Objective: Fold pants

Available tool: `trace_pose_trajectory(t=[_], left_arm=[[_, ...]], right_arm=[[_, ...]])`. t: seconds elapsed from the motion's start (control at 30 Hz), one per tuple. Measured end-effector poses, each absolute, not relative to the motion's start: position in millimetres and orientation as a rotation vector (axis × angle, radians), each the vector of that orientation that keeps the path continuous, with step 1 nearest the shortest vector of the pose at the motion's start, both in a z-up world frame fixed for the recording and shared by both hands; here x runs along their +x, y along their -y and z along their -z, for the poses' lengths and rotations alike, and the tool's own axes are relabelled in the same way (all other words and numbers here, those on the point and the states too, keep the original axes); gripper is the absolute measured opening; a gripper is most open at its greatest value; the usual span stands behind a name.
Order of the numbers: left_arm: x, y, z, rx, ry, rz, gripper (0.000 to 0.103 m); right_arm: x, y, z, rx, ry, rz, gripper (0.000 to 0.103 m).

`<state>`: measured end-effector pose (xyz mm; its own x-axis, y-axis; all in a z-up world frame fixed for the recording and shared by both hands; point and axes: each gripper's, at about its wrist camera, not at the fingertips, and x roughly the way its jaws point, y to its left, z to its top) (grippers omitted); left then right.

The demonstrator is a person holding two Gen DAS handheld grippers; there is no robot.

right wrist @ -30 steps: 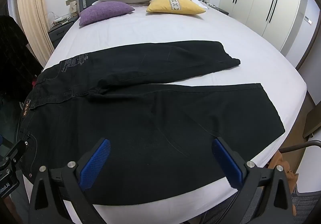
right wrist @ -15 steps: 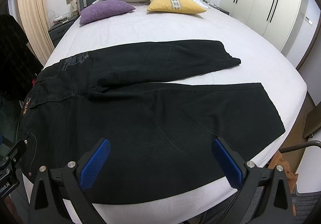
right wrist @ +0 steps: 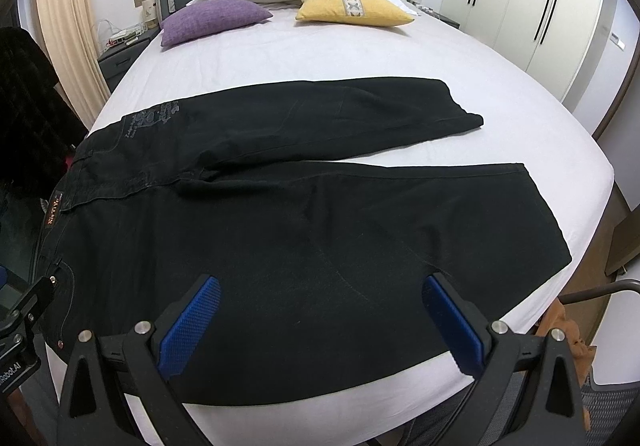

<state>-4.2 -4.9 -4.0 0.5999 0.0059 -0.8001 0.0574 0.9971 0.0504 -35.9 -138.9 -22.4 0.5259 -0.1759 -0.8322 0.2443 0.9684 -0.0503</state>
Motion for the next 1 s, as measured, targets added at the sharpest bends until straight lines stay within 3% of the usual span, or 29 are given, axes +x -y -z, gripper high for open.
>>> trace_pose_trajectory(t=[1.0], left_arm=[[-7.0,0.7,13.0,0.072,-0.933,0.030,0.103]], right_arm=[[-36.8,132.1,27.9,0.072,-0.990,0.248,0.103]])
